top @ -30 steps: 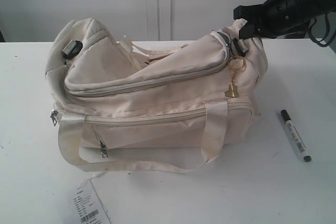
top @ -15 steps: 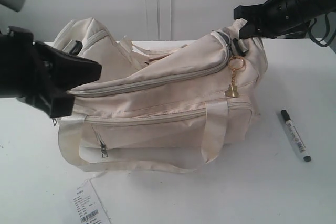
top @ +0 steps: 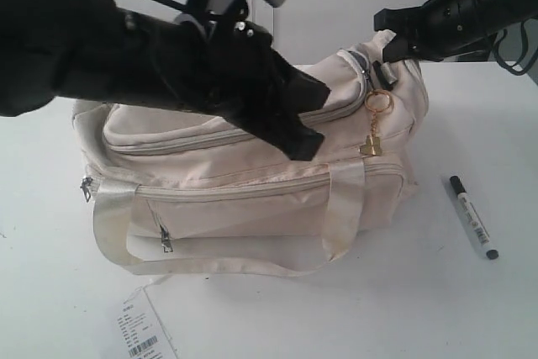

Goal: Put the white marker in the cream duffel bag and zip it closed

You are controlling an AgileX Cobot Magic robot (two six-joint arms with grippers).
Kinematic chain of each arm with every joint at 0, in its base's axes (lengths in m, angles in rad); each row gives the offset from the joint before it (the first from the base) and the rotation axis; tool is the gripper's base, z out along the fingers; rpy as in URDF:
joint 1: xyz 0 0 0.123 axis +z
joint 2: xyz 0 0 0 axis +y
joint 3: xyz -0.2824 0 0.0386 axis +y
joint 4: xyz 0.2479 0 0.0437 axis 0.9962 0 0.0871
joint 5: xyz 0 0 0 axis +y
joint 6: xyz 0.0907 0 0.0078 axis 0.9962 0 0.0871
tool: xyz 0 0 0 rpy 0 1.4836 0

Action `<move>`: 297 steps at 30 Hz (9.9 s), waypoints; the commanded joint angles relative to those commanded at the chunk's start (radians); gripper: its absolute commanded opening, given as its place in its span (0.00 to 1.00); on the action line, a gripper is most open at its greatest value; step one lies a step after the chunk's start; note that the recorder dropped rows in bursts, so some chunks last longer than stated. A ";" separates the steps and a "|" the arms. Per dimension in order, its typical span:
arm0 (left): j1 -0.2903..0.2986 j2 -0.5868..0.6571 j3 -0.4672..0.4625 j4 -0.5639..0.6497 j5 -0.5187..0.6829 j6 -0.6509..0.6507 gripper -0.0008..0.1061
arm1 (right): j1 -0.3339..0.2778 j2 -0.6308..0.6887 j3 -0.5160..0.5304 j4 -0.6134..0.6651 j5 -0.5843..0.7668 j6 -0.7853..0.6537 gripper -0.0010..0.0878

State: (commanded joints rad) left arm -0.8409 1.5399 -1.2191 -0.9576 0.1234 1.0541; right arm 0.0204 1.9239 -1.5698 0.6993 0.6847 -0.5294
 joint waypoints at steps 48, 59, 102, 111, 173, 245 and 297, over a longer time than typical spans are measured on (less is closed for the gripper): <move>-0.009 0.332 -0.237 0.160 -0.111 0.944 0.46 | 0.000 0.000 0.000 0.000 -0.003 0.000 0.01; -0.011 0.361 -0.237 0.160 -0.198 0.942 0.46 | 0.000 0.000 0.000 0.000 -0.003 0.000 0.01; -0.078 0.228 -0.235 -0.295 -0.195 0.848 0.01 | 0.000 0.000 0.000 0.000 -0.002 -0.013 0.01; -0.078 0.217 -0.197 -0.428 -0.179 0.848 0.01 | 0.000 0.000 0.000 0.000 -0.002 -0.013 0.01; -0.078 0.135 -0.096 -0.787 -0.123 0.732 0.01 | 0.000 0.000 0.000 0.000 -0.002 -0.013 0.01; -0.080 0.024 0.055 -0.787 -0.105 0.694 0.01 | 0.000 0.000 0.000 0.000 -0.002 -0.013 0.01; -0.080 -0.097 0.199 -0.787 -0.200 0.717 0.01 | 0.000 0.000 0.000 0.000 -0.004 0.014 0.01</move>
State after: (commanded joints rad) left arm -0.9205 1.4428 -1.0200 -1.7444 -0.0767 1.7707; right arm 0.0204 1.9239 -1.5698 0.6993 0.6802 -0.5159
